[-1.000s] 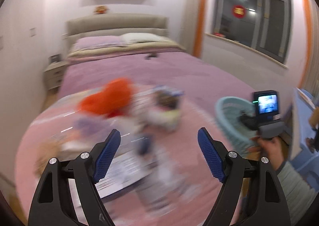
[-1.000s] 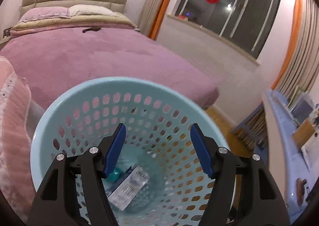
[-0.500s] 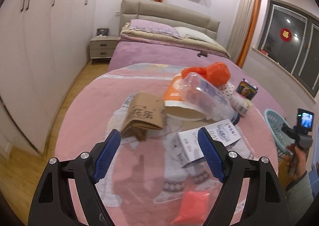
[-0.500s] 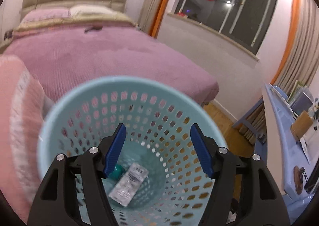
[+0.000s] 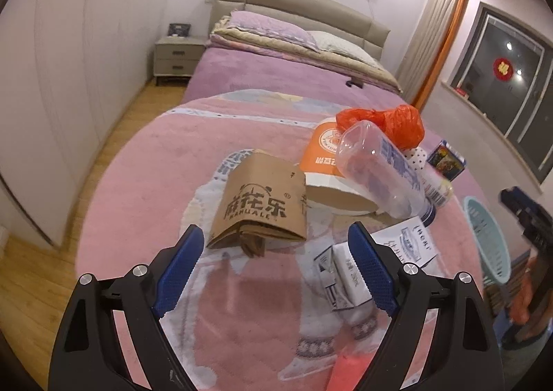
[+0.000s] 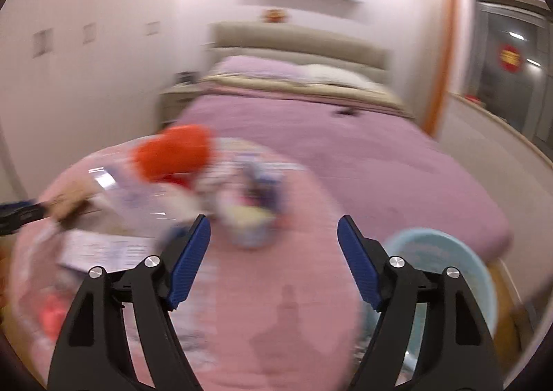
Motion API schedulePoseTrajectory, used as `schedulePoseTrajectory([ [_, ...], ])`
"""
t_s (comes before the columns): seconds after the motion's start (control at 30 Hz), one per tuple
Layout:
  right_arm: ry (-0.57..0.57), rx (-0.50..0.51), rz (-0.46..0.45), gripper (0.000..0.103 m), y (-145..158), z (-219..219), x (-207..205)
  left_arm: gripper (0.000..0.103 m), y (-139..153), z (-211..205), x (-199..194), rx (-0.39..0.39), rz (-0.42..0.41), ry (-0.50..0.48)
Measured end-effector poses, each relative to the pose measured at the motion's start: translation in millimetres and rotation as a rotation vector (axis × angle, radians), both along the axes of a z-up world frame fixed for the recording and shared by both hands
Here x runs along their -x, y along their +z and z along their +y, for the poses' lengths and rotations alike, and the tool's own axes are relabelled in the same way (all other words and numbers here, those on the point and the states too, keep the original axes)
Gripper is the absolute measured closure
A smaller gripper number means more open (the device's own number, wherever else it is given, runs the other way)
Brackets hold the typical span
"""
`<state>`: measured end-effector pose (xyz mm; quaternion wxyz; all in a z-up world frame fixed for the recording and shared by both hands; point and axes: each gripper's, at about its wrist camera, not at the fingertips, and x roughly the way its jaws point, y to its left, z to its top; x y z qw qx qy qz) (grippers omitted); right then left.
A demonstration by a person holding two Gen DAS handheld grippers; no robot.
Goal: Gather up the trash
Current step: 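Grasp the plastic bottle with the right gripper while the left gripper grasps the brown paper sleeve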
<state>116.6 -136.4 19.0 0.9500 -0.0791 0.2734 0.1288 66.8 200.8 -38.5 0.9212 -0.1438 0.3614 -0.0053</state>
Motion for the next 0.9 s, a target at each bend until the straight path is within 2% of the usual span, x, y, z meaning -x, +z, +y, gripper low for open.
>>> schedulePoseTrajectory([
  [0.13,0.170,-0.002,0.034,0.031,1,54,-14,0.020,-3,2,-15,0.008,0.037,0.001],
  [0.3,0.312,0.022,0.104,0.031,-17,97,-37,0.021,-13,5,-31,0.000,0.101,0.007],
  [0.4,0.359,0.050,0.115,0.031,-29,117,-41,0.022,-17,8,-38,0.013,0.118,0.009],
  [0.57,0.391,0.079,0.121,0.031,-37,131,-49,0.030,-25,9,-51,0.040,0.153,-0.005],
  [0.8,0.406,0.113,0.155,0.030,-56,139,-66,0.036,-31,8,-58,0.037,0.173,-0.006],
  [0.9,0.419,0.095,0.182,0.031,-62,139,-70,0.050,-31,8,-58,0.040,0.168,-0.006],
])
